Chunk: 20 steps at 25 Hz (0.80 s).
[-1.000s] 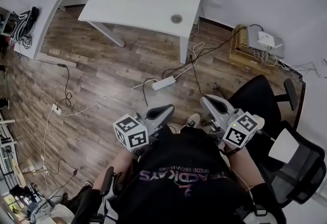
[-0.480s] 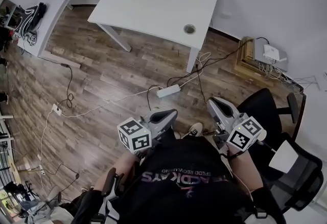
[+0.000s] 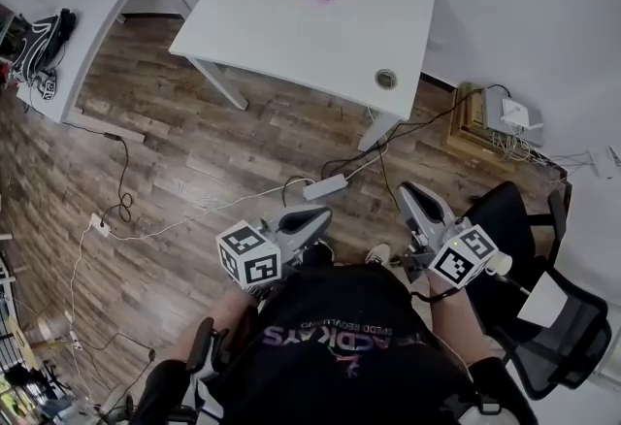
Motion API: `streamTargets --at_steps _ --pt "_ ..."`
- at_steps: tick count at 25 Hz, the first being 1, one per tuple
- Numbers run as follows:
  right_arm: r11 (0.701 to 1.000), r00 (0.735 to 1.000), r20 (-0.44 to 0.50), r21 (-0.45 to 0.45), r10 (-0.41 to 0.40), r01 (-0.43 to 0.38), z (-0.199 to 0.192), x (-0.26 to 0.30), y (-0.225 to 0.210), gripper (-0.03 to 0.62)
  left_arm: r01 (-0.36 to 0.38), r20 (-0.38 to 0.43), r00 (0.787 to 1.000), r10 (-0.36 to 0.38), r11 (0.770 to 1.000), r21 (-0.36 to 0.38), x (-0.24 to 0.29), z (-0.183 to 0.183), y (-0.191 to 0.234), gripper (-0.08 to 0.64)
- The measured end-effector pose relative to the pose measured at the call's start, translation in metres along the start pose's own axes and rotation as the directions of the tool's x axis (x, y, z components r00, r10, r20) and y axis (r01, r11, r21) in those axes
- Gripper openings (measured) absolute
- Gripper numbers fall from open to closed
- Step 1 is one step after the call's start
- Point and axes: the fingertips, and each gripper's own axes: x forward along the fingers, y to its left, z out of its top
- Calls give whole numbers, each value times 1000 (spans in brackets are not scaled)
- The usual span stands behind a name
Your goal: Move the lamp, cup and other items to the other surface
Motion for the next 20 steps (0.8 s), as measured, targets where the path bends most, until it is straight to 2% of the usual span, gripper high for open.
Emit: streamTargets --at_steps 6,11,15,20 --pt "998 999 17 -20 -51 51 5 32 4 61 -19 16 1000 20 1000 -22 -40 9 33 -2" --pt "996 998 19 -53 -65 66 20 49 4 70 -19 49 999 21 999 -41 -51 13 43 -2" --pt "996 999 2 -83 -35 35 26 72 12 84 -32 82 996 36 998 -46 -62 20 49 -2" --pt "992 999 -44 -120 26 -31 35 109 19 94 -85 145 985 92 995 -57 -75 34 61 -2"
